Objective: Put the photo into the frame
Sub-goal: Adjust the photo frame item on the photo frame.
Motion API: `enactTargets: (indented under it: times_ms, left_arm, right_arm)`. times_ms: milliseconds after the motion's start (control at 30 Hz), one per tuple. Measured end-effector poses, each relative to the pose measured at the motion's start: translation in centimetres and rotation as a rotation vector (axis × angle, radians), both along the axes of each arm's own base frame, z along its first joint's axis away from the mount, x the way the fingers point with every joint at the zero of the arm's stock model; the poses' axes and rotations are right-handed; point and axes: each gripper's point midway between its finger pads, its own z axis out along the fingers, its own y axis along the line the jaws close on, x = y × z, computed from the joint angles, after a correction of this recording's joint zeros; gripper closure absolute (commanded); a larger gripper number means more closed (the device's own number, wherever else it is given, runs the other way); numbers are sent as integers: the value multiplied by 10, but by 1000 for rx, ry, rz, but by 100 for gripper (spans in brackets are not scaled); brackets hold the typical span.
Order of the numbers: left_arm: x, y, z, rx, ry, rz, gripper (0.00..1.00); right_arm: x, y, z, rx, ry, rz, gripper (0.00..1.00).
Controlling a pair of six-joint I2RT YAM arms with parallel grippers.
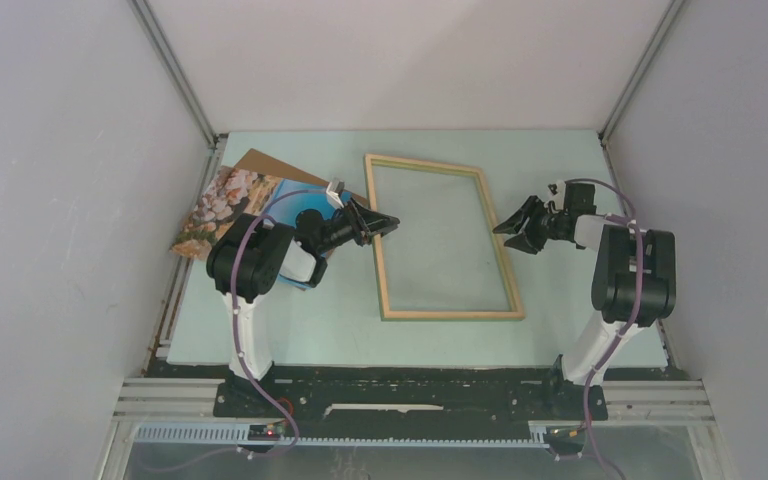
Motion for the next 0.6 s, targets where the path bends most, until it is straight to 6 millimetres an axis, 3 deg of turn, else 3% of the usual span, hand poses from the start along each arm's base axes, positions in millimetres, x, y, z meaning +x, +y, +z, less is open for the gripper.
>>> enactTargets:
  times_ms: [300,533,600]
  left_arm:
    - [0,0,0,-1,2,0,75]
    - [0,0,2,-10,14,1,52]
    - [1,0,4,-14,8,7,51]
  right_arm:
    - [3,0,0,8,-15,3,38]
    - [4,1,-1,-15,-9,4,36]
    - [5,2,0,-39,-9,8,35]
